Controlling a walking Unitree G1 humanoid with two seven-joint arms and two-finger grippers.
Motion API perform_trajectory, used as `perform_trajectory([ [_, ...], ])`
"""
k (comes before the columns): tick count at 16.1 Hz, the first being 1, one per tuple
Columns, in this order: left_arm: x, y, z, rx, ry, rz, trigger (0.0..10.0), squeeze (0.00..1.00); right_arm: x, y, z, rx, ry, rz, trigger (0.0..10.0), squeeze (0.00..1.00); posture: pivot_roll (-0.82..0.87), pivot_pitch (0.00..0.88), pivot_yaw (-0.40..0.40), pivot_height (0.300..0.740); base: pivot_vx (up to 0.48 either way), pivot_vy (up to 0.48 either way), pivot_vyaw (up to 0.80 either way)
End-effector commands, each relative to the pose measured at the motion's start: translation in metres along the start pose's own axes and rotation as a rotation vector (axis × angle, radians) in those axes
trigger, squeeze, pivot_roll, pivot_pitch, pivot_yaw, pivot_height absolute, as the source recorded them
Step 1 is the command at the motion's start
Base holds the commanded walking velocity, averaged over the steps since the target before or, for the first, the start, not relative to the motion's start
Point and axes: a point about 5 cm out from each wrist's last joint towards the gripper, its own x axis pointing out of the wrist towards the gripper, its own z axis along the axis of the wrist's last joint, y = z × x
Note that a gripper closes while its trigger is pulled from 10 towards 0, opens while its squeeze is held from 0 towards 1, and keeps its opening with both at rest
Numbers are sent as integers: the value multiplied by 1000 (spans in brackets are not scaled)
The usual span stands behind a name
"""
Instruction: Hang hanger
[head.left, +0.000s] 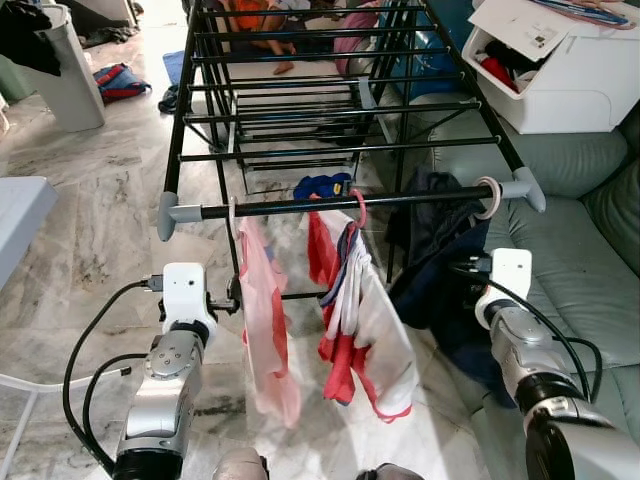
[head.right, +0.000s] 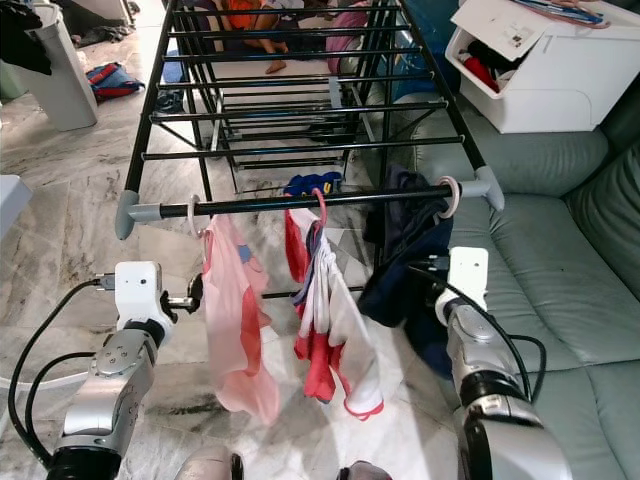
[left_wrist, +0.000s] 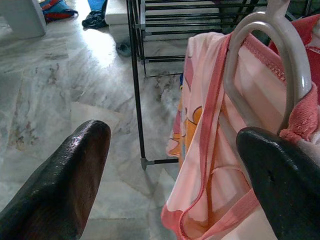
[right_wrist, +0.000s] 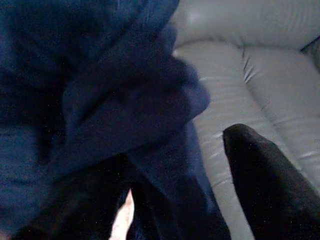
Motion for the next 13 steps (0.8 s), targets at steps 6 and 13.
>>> perform_trajectory([
  [6, 0, -7, -1, 16, -11, -26, 10000, 0, -19, -8, 1, -19, -138, -25, 10000, 1000, 44, 0, 14, 740, 0, 0, 0],
  [13, 3, -11, -2, 29, -23, -33, 10000, 0, -49, -14, 7, -16, -256, -69, 10000, 1000, 13, 0, 20, 740, 0, 0, 0],
])
